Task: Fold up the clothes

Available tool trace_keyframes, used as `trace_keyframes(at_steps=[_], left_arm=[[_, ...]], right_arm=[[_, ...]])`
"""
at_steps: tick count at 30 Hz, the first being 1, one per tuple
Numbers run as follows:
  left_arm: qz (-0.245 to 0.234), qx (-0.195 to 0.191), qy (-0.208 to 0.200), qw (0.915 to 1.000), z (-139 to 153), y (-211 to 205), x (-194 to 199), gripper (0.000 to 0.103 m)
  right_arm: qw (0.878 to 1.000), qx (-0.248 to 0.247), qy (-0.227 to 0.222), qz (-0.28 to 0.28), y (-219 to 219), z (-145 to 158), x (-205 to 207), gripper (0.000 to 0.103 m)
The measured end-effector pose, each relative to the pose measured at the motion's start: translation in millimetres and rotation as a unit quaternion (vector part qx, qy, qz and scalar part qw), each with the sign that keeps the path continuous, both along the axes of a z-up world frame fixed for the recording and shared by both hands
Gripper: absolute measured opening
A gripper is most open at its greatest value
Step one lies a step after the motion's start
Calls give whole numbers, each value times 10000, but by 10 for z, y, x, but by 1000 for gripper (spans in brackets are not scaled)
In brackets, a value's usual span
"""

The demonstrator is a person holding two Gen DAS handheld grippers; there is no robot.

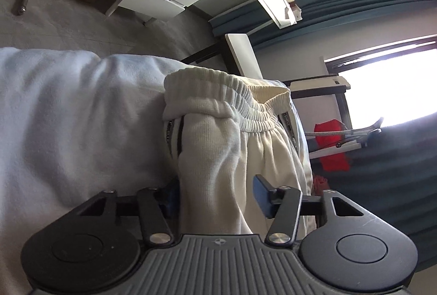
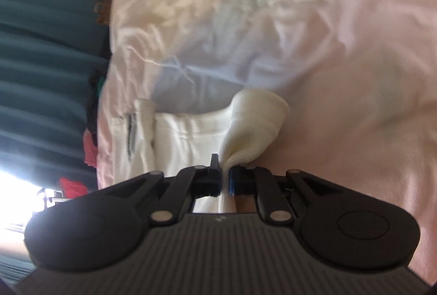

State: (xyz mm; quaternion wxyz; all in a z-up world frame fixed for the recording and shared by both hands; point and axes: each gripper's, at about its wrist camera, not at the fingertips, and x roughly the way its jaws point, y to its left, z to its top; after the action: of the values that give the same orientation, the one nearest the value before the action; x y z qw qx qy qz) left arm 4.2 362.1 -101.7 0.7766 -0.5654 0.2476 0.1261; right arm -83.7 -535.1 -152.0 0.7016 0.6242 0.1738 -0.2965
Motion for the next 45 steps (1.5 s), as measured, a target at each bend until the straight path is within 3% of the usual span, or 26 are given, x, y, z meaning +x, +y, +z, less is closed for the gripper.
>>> trace_keyframes(at_steps=[1, 4, 9, 12, 15, 20, 24, 29, 35, 38, 40, 42, 45], left_arm=[[-33, 34, -7, 10000, 7, -13, -7, 28], [-113, 173, -160, 9997, 69, -51, -66, 14], [21, 376, -1062, 9936, 412, -155, -283, 12], [16, 603, -1240, 9905, 571, -258, -308, 11], [12, 782, -1338, 9879, 697, -346, -320, 11], [78, 474, -1424, 9886, 763, -263, -432, 11], [-218, 482, -1421, 9884, 949, -157, -370, 10], [-423, 798, -1309, 9873, 1311, -254, 274, 10], [-494, 1481, -845, 9841, 1536, -435, 1455, 11], [-667, 1744, -588, 9806, 1458, -542, 2057, 11], [-828, 2071, -421, 9739, 1333, -603, 2423, 11], [-896, 2118, -215, 9730, 1128, -610, 2739, 11], [-978, 2155, 129, 9715, 799, -592, 3163, 12]], right_arm=[[9999, -133, -33, 36, 7, 55, 15, 9], [9986, -501, -79, 180, 42, 190, 1, 9], [9996, -19, -210, 210, 47, 110, -244, 9], [9983, 95, -554, 158, 67, 125, -390, 9], [9962, -306, -799, 150, 124, 291, -427, 8], [9919, -864, -923, -122, 93, 570, -462, 8], [9894, -1155, -878, -60, -38, 791, -386, 8], [9849, -1585, -602, 359, -184, 1232, 300, 8], [9677, -2440, 44, 628, -159, 1576, 1635, 8], [9557, -2825, 468, 679, -125, 1484, 2345, 8], [9520, -2902, 674, 700, -135, 1323, 2770, 8], [9479, -2978, 848, 750, -151, 1132, 3172, 8], [9324, -3287, 1110, 1015, -124, 796, 3650, 8]])
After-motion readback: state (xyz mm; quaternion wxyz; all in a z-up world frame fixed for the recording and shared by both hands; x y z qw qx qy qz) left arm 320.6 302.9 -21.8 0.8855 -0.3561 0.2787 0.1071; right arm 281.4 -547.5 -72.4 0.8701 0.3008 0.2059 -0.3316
